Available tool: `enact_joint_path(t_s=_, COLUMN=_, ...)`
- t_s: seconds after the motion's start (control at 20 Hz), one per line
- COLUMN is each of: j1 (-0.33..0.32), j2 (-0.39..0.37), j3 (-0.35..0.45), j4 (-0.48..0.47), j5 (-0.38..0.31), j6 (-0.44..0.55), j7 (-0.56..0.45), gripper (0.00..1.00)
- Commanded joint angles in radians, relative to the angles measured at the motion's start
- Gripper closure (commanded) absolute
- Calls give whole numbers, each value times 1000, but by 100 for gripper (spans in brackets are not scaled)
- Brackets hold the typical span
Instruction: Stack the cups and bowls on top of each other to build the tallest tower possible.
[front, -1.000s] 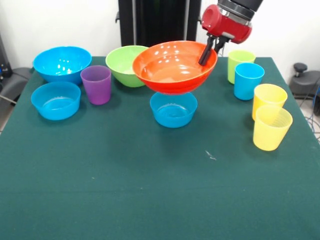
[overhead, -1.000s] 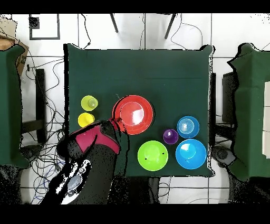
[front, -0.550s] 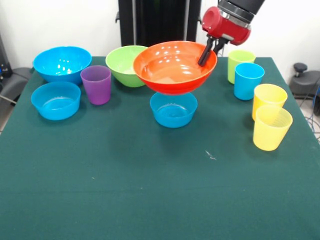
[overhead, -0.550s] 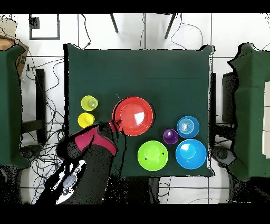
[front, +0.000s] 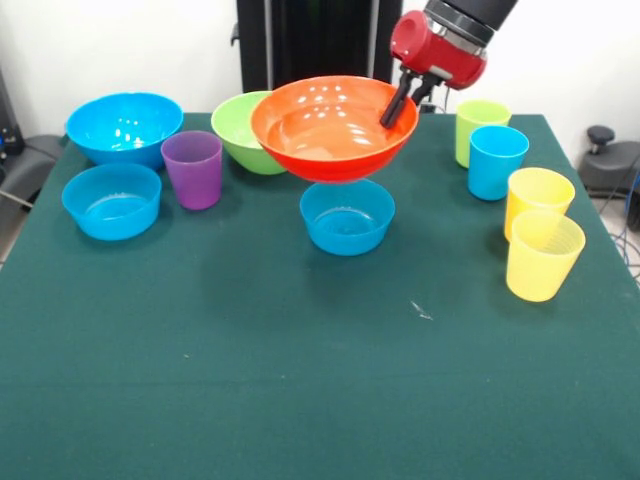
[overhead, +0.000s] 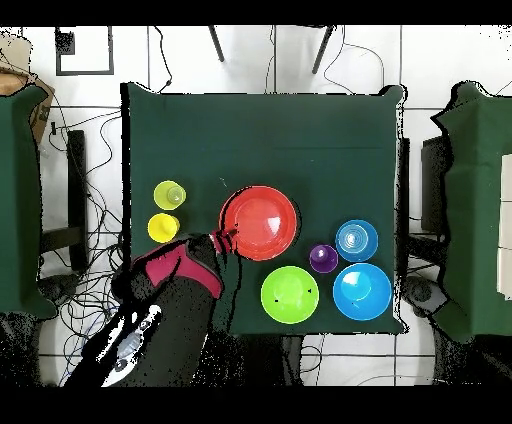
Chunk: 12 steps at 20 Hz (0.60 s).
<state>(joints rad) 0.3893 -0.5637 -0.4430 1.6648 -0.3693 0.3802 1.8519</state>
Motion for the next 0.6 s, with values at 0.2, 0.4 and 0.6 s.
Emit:
enact_joint_path(t_s=0.2, j1=39, j2=80, j3=0, j4=-89, j5=42, j6=59, j7=190, gripper=100)
enact_joint_path(t_s=0.4, j1=41, j2=73, j3=-2, j4=-89, j5=61, j6=66, j7=189, gripper=100)
enact_joint_path(t_s=0.6, j1=45, j2=72, j3=4, j4=-91, j5=83, j6=67, j7=192, gripper=100)
